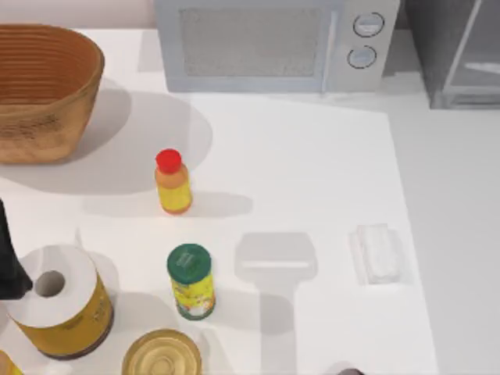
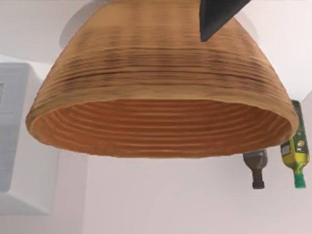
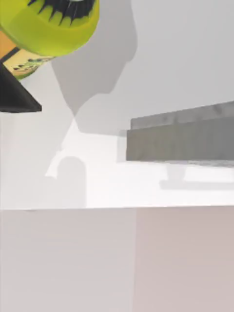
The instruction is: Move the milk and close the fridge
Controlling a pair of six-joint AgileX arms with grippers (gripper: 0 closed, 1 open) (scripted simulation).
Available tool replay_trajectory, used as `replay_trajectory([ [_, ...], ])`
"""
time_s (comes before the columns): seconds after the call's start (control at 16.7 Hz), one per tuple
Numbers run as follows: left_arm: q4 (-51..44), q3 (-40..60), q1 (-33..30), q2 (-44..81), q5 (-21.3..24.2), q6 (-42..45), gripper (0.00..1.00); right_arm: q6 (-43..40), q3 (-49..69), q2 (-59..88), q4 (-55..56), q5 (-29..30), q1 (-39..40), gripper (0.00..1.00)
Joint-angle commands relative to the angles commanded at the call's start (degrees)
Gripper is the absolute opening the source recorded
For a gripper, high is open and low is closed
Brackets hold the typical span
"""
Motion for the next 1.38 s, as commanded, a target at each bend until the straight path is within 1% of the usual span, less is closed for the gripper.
replay_trajectory([
  [0.12, 0.0, 0.0, 0.0, 0.0, 0.0, 0.0, 1.0, -1.03, 0.29, 1.09, 0.27, -0.58, -1.02, 1.0],
  [0.42, 0.0, 0.0, 0.0, 0.0, 0.0, 0.0, 1.0, -0.9, 0.09, 0.95, 0.27, -0.46, -0.77, 1.0],
  [0.54, 0.0, 0.0, 0.0, 0.0, 0.0, 0.0, 1.0, 0.88, -0.07, 1.0, 2.08, 0.25, 0.85, 1.0],
  [0.66, 0.0, 0.0, 0.0, 0.0, 0.0, 0.0, 1.0, 4.73, -0.37, 0.89, 6.0, 1.4, 4.86, 1.0],
  [0.84, 0.0, 0.0, 0.0, 0.0, 0.0, 0.0, 1.0, 13.74, -0.48, 0.83, 14.51, 2.68, 12.51, 1.0],
  [1.02, 0.0, 0.0, 0.0, 0.0, 0.0, 0.0, 1.0, 25.56, -0.39, 0.59, 24.65, 3.69, 19.35, 1.0],
  [1.38, 0.0, 0.0, 0.0, 0.0, 0.0, 0.0, 1.0, 57.96, -0.58, 0.59, 49.18, 6.8, 34.18, 1.0],
])
